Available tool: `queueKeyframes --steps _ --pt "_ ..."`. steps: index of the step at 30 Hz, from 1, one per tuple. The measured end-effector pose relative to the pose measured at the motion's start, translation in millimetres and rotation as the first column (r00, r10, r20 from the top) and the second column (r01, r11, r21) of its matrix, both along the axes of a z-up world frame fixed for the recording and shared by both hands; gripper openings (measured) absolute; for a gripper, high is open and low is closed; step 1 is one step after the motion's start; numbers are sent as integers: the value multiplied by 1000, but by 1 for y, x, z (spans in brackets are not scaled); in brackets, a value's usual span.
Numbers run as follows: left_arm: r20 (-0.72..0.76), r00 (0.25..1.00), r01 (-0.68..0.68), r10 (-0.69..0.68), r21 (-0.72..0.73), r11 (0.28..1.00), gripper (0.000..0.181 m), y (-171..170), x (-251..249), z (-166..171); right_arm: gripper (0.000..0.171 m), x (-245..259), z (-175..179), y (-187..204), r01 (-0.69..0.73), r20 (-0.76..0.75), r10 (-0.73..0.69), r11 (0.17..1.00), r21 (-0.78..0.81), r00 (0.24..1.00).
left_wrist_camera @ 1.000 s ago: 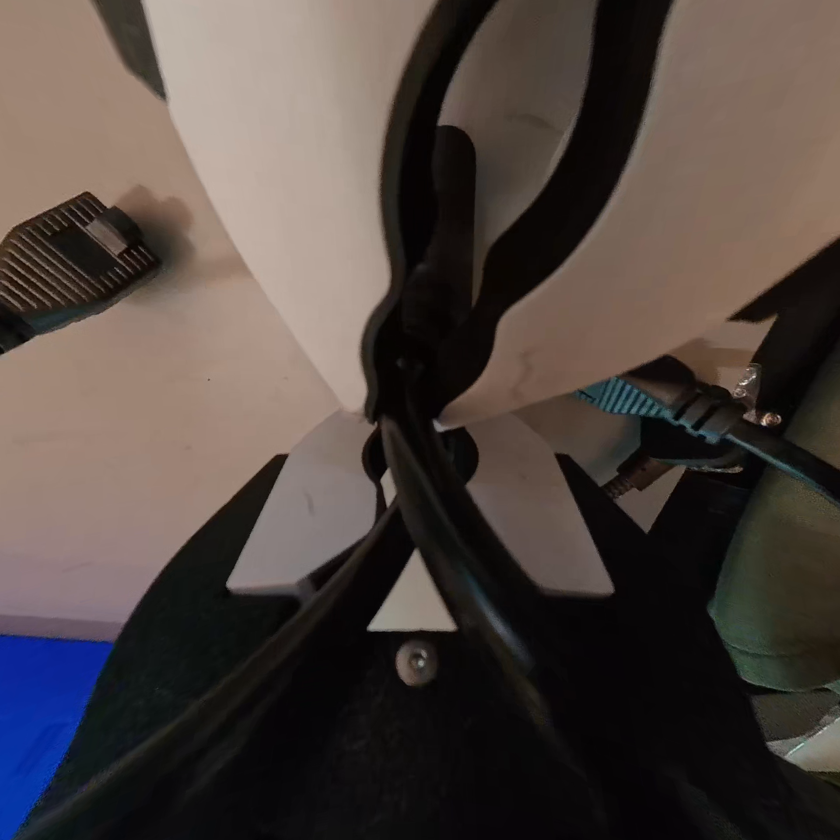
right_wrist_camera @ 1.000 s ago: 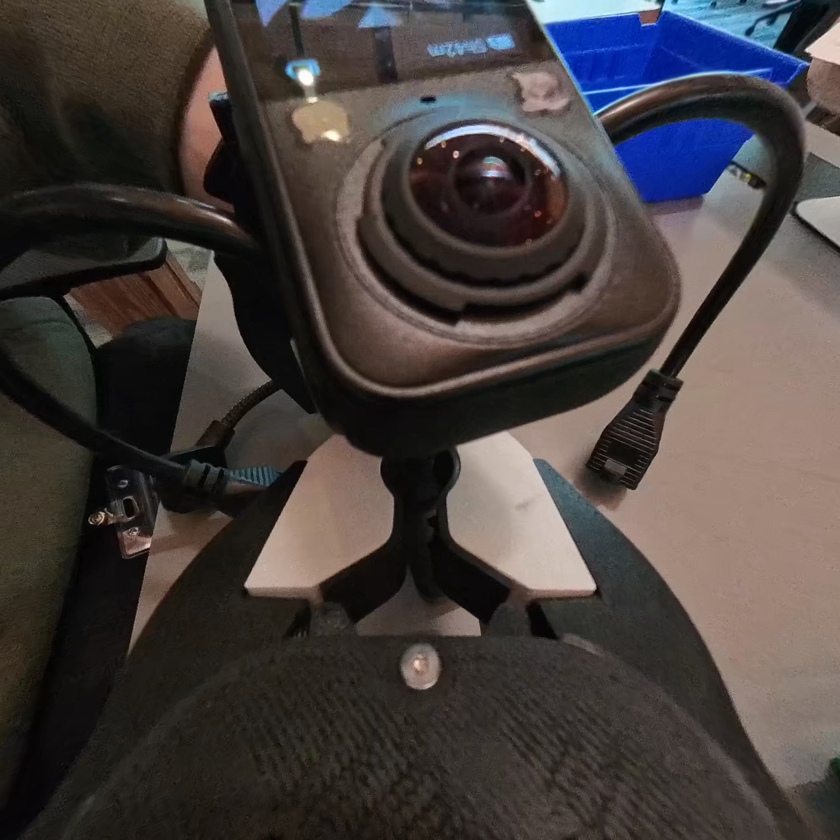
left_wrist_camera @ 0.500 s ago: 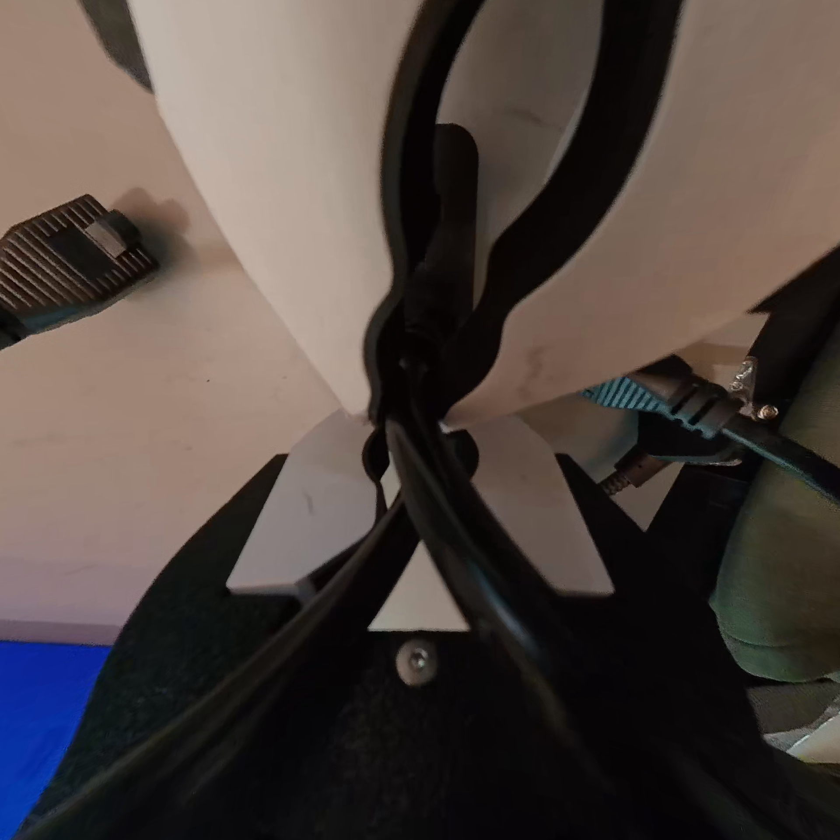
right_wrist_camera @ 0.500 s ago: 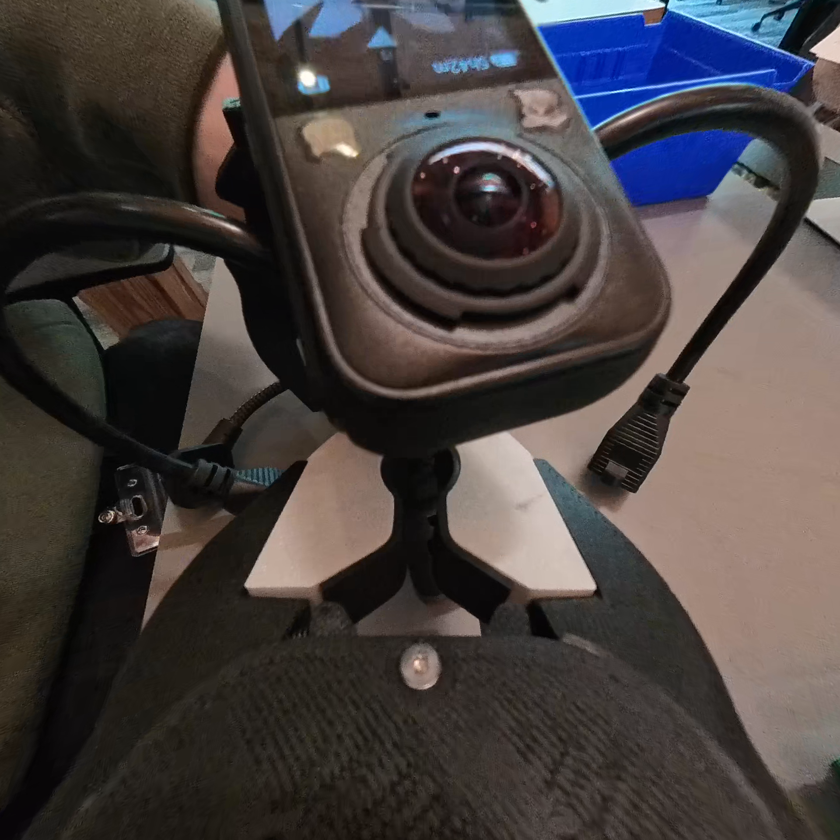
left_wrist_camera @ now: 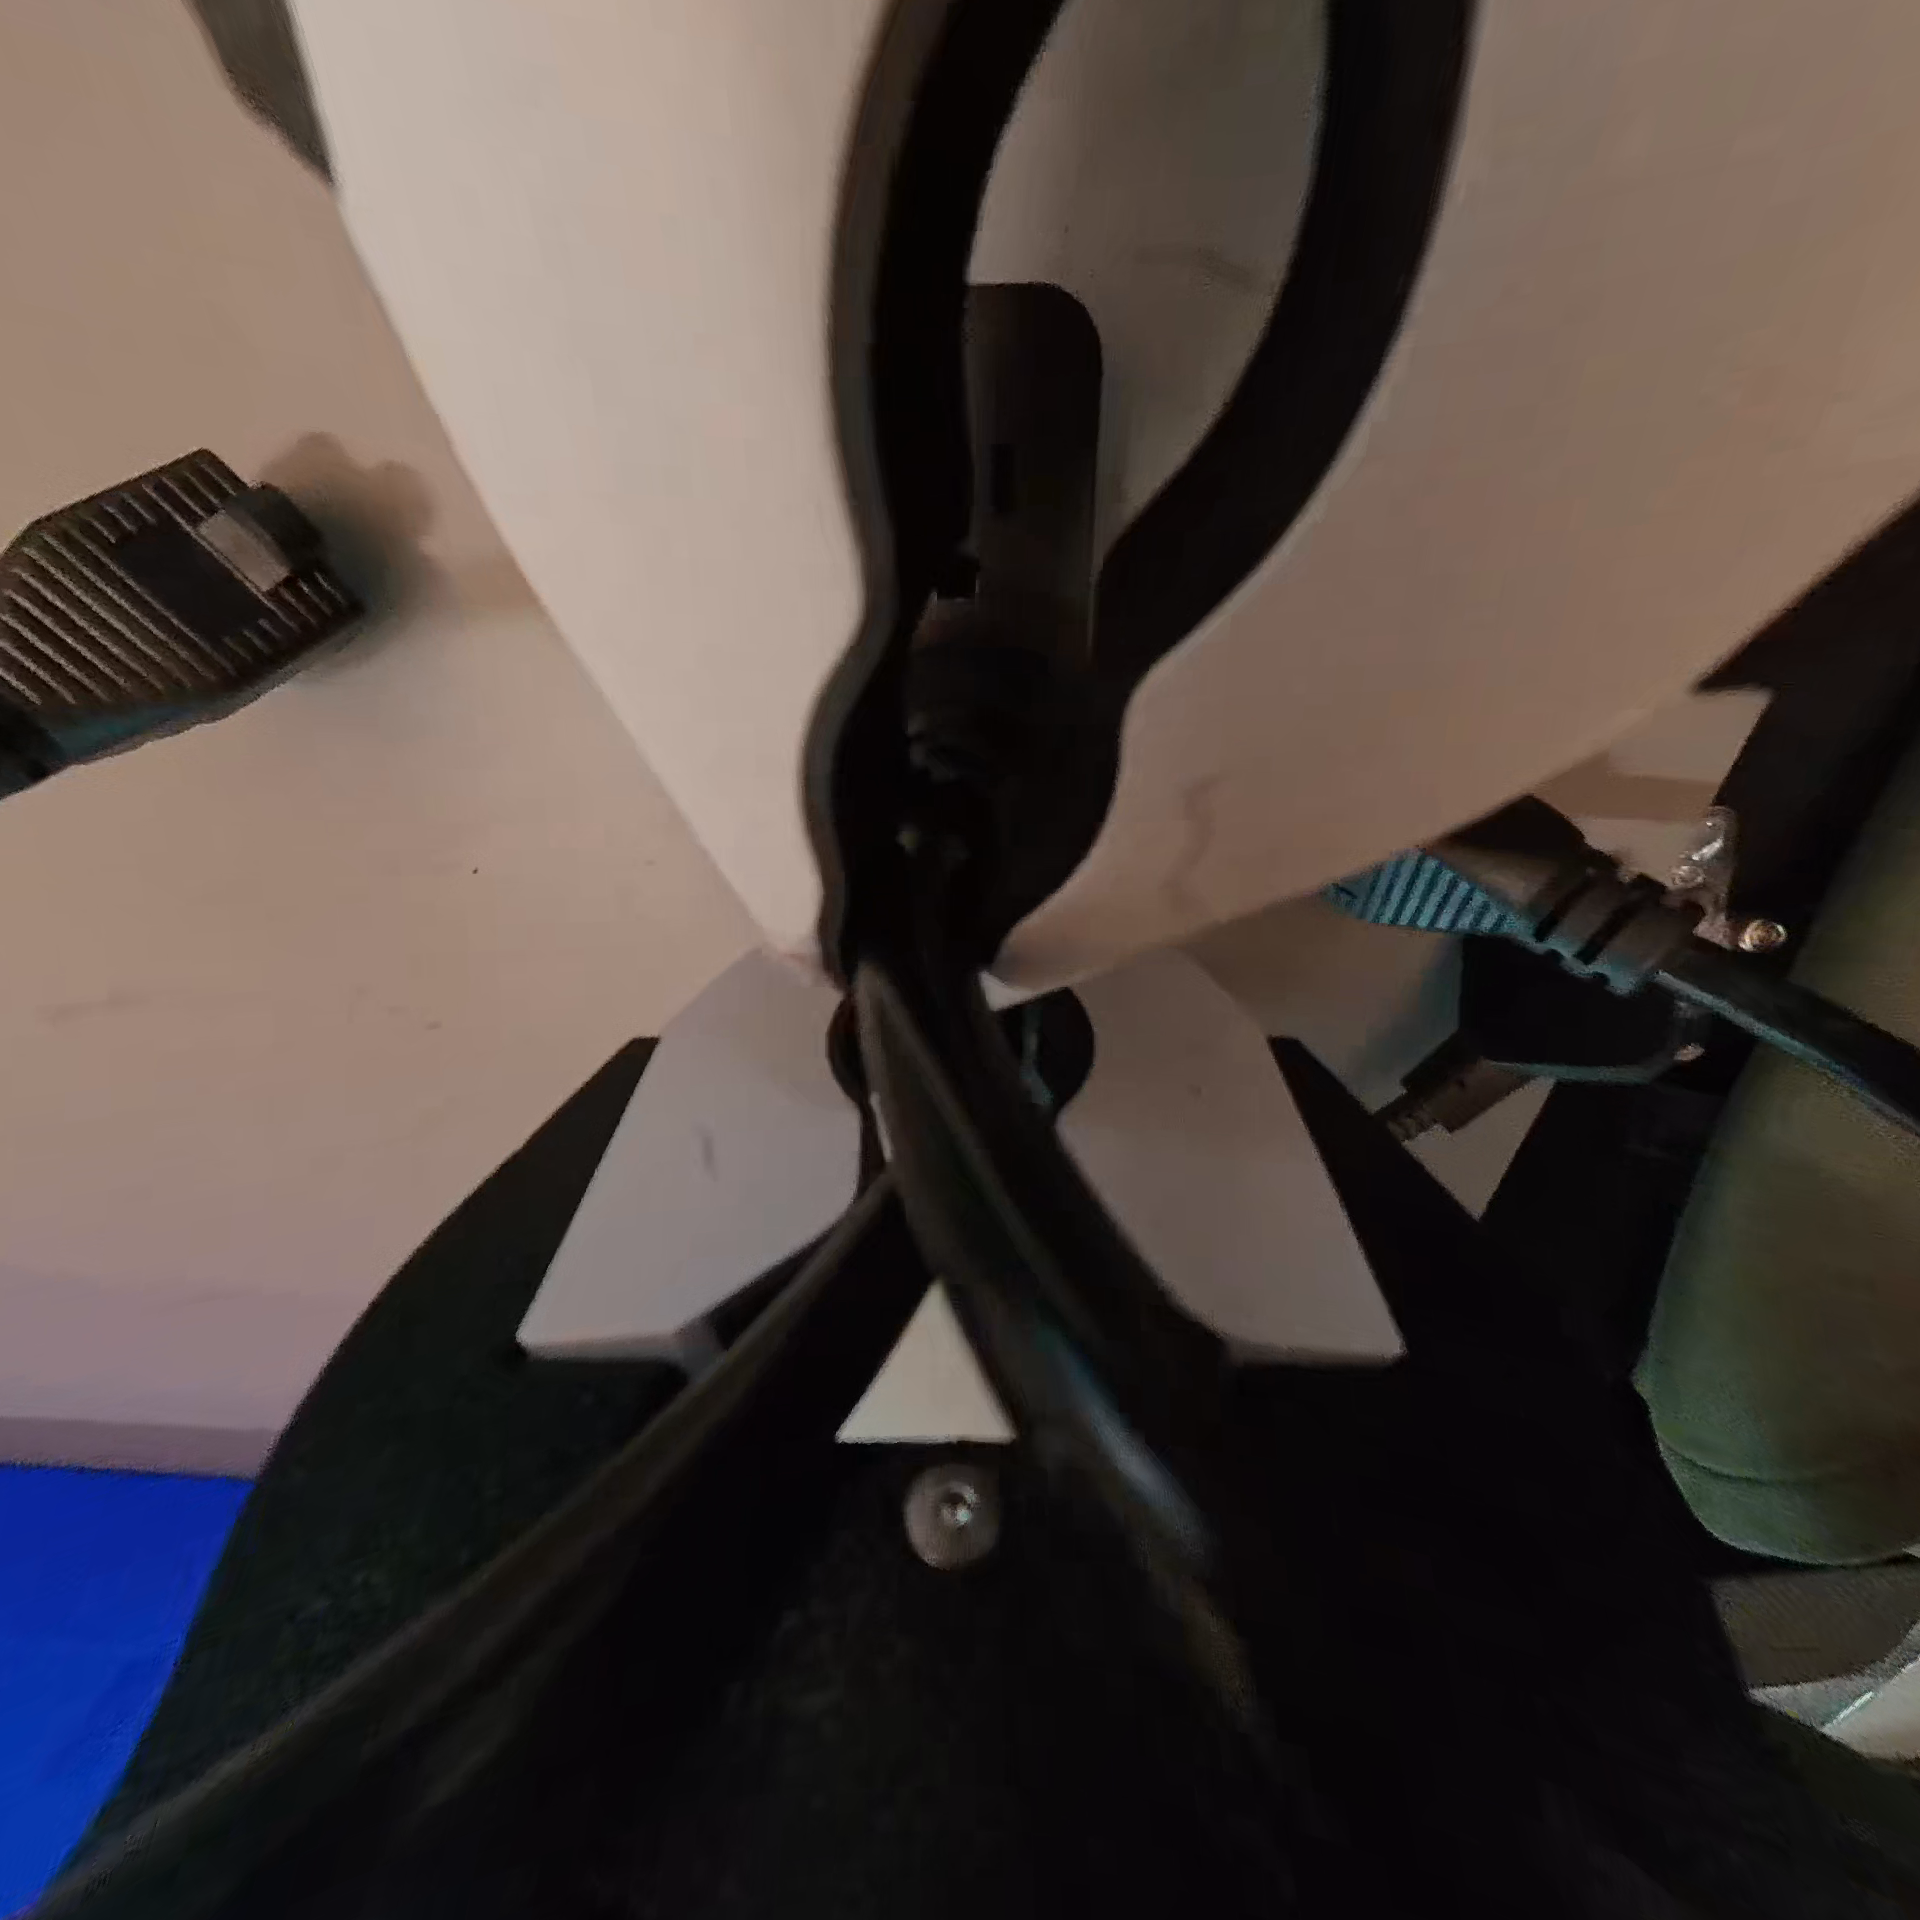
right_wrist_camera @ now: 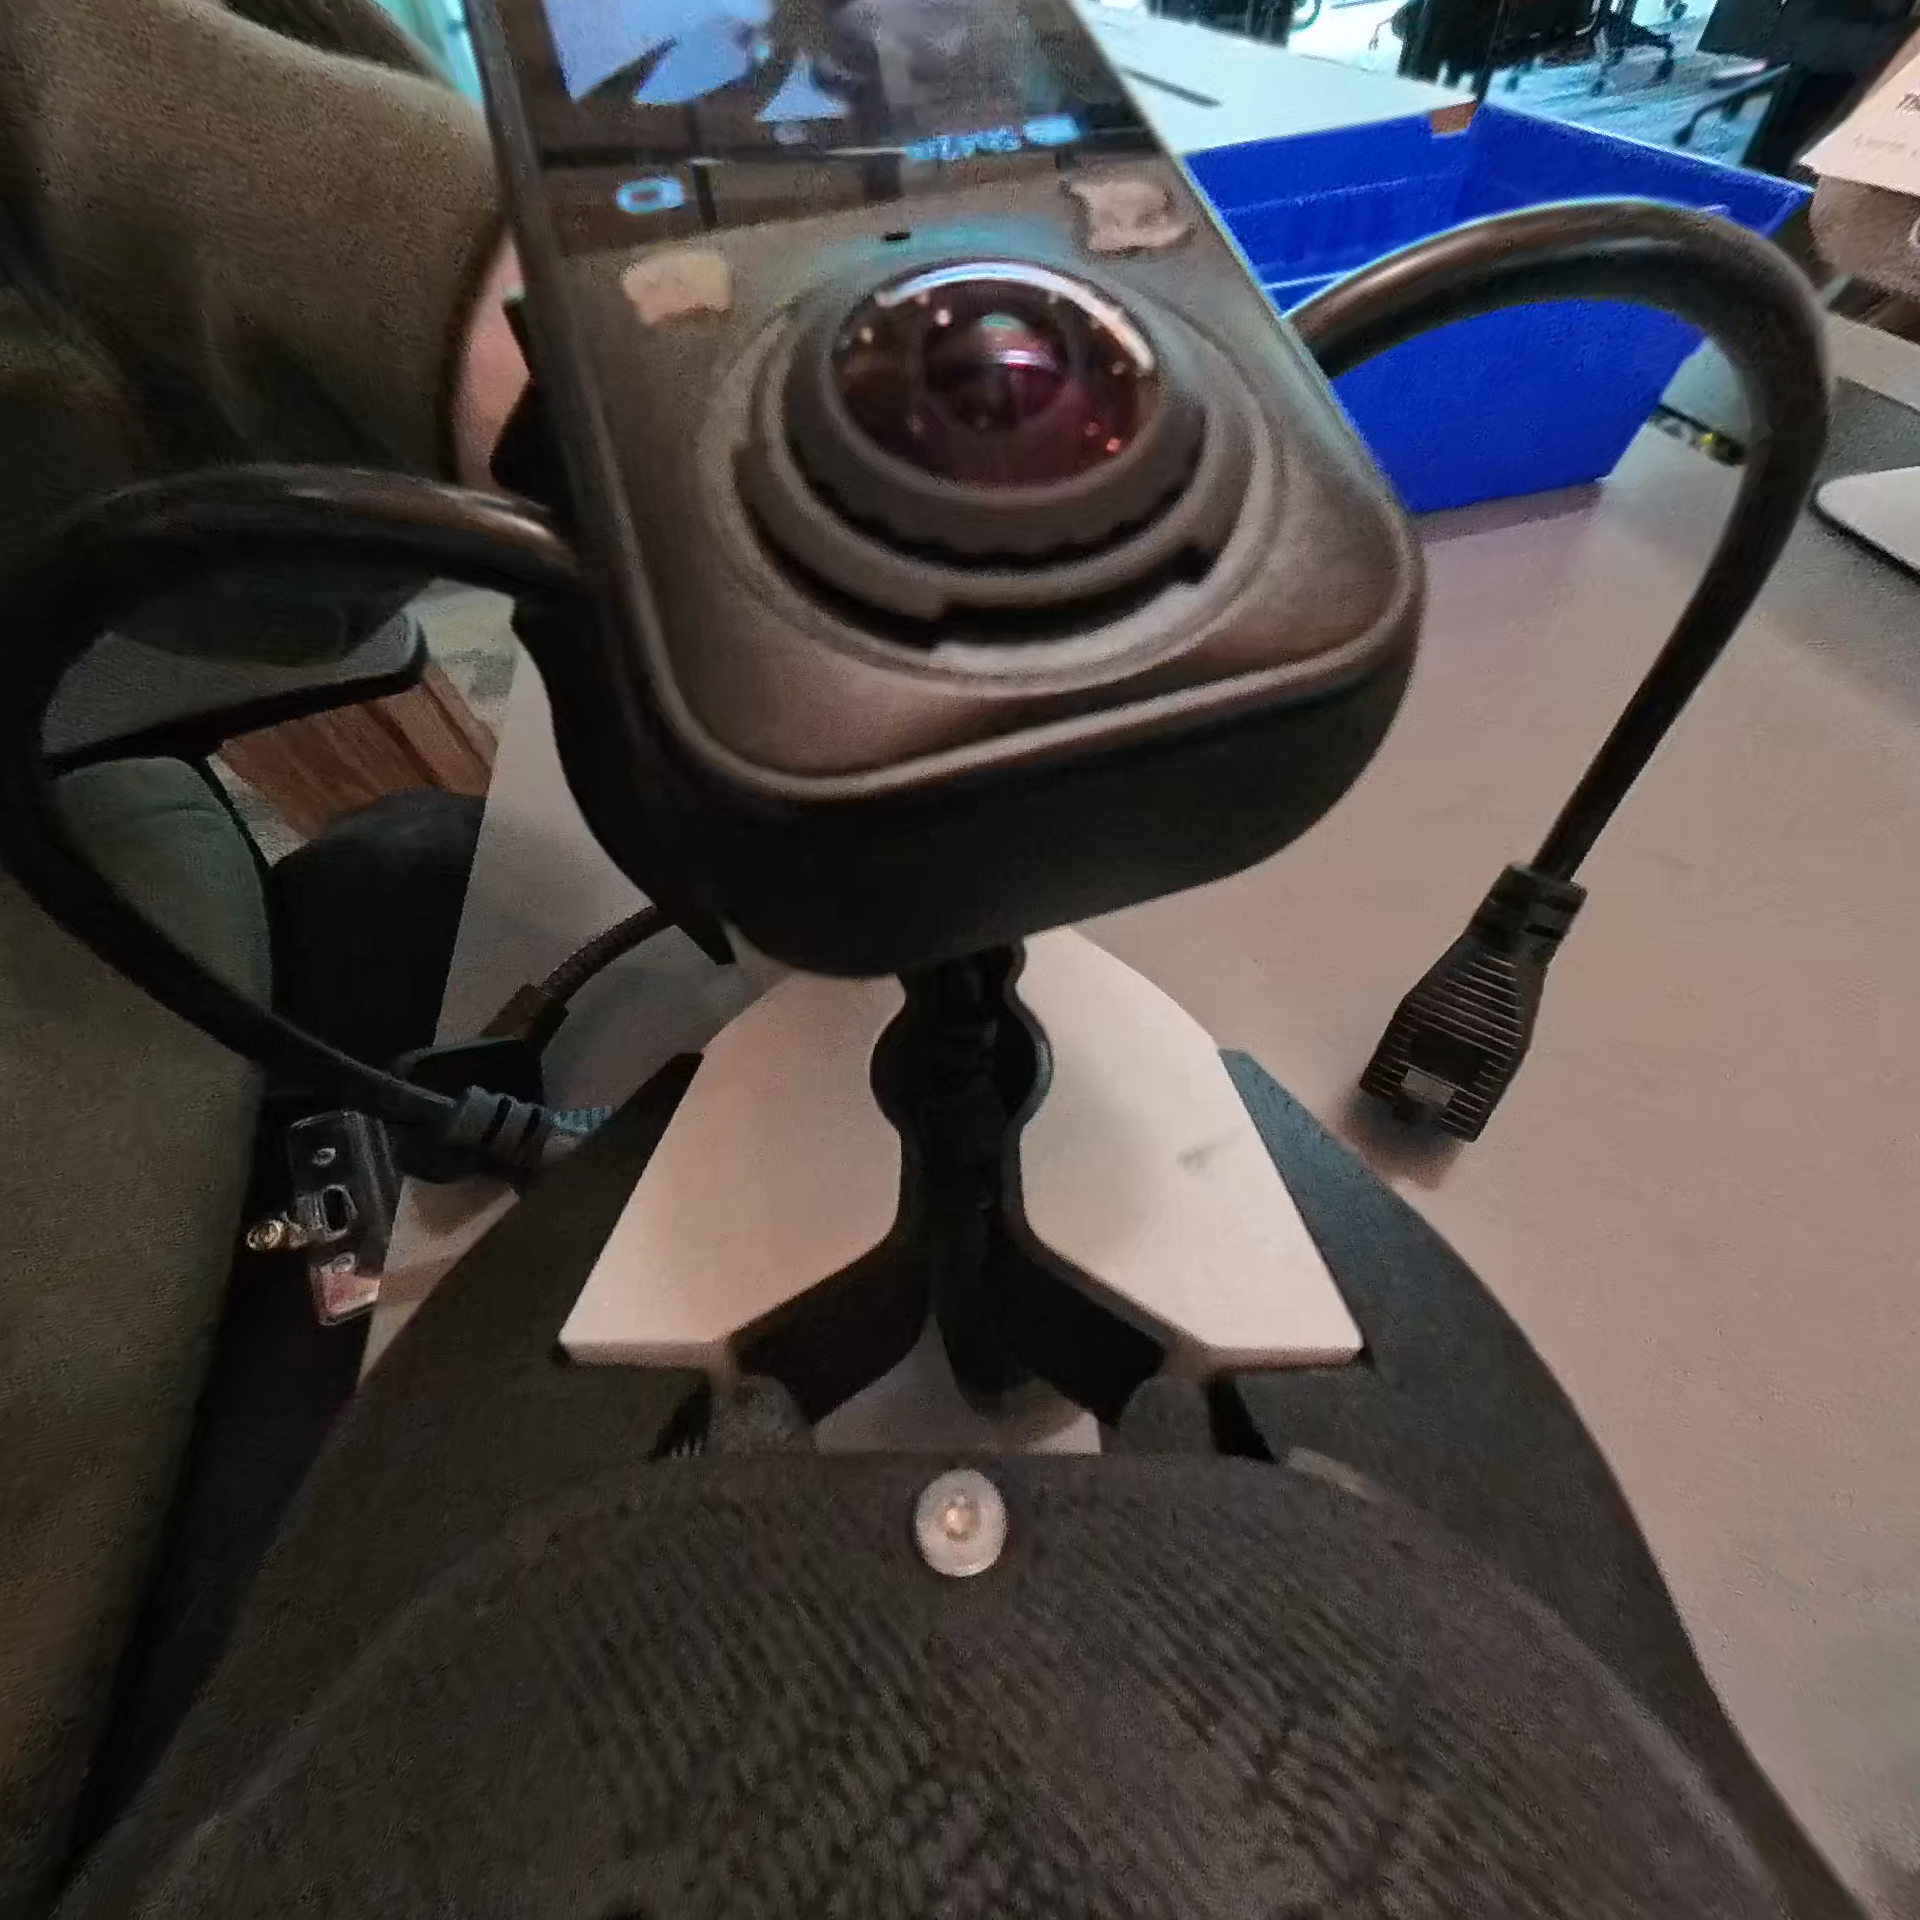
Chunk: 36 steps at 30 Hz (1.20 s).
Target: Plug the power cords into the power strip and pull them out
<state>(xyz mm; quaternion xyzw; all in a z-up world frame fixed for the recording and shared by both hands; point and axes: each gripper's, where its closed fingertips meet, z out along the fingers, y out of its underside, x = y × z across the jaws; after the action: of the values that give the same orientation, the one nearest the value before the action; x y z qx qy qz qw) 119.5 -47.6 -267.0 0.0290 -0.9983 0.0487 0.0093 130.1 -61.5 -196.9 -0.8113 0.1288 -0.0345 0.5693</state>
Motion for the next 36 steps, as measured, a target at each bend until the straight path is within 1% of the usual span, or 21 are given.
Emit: queueKeyframes --steps 2,5,8,10,12,14,15,16,20,21,22,24,26,30,33,36 --pt "1 1000 -9 9 -6 1000 25 0 0 0 8 0 1 1 -7 11 7 1000 -18 1000" --pt "0 999 -50 50 -15 999 24 0 2 1 7 8 2 1 3 -41 -1 999 43 999" --pt "0 998 -61 61 -27 998 25 0 3 1 7 7 3 3 11 -32 -9 999 53 999" --pt "-7 998 -65 64 -27 998 25 1 1 1 7 -2 3 7 -20 54 21 1000 -14 998" --pt "-18 997 -76 76 -31 997 22 1 1 1 7 -5 2 5 -18 79 24 997 -71 997" --pt "-14 997 -73 72 -22 997 25 1 0 1 6 -6 1 4 -11 92 19 996 -92 996" --pt "-8 998 -70 70 -17 997 22 0 0 1 6 -6 1 3 -15 93 23 996 -92 995" --pt "-4 997 -72 72 -12 997 25 0 0 1 6 -5 1 2 -13 83 20 996 -84 996" --pt "2 996 -84 84 -15 996 25 0 1 1 7 -1 4 0 6 41 -5 1000 -18 999" --pt "2 998 -70 70 -16 997 25 1 0 1 7 -5 4 1 -4 79 7 999 -40 997" --pt "3 998 -62 62 -17 998 22 1 0 1 7 -5 4 1 -13 85 17 999 -46 996" --pt "0 996 -84 84 -15 996 25 1 1 1 7 0 4 0 -1 37 1 1000 -20 999" --pt "2 998 -61 61 -11 998 25 1 0 2 7 -3 4 2 -14 87 20 997 -71 996" --pt "-14 997 -78 77 -38 996 25 1 2 3 7 1 7 4 -17 71 20 999 -45 997" --pt "-14 996 -87 86 -50 995 26 1 3 3 7 5 9 4 3 37 -3 1000 12 999" --pt "-26 996 -89 88 -49 995 25 2 2 3 6 2 10 6 15 70 -13 999 -29 997"
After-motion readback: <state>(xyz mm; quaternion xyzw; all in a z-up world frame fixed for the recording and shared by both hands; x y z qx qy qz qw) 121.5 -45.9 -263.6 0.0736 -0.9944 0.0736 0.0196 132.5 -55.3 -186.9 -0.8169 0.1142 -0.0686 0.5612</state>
